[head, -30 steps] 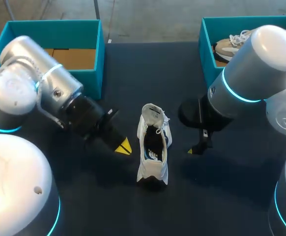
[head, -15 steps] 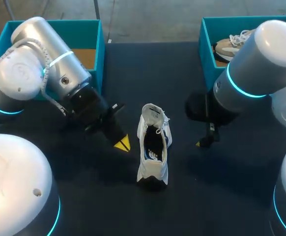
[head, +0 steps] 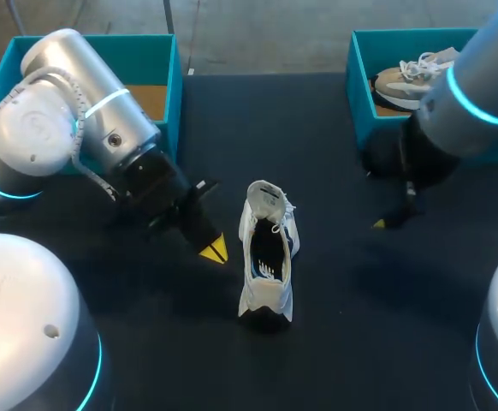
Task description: Take the shoe out of the shoebox, open the shoe tongue, remove and reinsert the insole, then place the shoe into the shoebox
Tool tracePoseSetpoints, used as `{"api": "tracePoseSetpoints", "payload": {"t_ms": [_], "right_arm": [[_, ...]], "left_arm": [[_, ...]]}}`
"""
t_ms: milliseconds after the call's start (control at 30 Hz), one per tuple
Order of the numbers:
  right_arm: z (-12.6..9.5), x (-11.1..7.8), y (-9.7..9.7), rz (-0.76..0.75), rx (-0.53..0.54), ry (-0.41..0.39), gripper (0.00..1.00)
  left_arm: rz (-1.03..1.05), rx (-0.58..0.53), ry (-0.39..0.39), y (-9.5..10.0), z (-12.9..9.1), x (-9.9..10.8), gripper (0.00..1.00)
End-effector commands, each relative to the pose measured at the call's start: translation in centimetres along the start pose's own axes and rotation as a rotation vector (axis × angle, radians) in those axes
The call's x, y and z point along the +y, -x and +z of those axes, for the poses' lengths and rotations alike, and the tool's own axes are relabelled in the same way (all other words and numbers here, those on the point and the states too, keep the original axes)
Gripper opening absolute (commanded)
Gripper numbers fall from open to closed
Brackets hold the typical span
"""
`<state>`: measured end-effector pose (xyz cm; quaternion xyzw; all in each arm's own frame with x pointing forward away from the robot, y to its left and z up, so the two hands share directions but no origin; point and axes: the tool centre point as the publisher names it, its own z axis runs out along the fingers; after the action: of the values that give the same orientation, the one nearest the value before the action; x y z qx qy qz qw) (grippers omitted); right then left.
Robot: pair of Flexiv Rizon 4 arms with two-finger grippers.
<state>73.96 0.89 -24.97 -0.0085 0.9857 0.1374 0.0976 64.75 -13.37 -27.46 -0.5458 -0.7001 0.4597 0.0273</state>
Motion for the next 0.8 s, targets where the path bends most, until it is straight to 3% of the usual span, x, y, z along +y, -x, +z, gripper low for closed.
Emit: {"api": "tracePoseSetpoints", "payload": {"t_ms": [33,333,567,800], "right_arm": [[-2.9,-1.5,-0.8,-0.022,0.005,0.054,1.0],[-5.0,-2.0,-1.4,-0.042,0.019,0.046,1.0],[-6.8,-2.4,-1.3,-0.046,-0.011,0.034,1.0],[-7.9,-2.5,-1.2,-0.03,-0.026,0.03,1.0]], "left_arm": [[0.0,0.001,0.003,-0.1,0.0,0.0,0.0],[0.106,0.315,0.055,1.0,-0.3,-0.1,0.0],[0.171,0.441,0.073,2.1,-0.1,0.7,0.0],[0.211,0.55,0.16,2.3,0.6,1.9,0.0]]}}
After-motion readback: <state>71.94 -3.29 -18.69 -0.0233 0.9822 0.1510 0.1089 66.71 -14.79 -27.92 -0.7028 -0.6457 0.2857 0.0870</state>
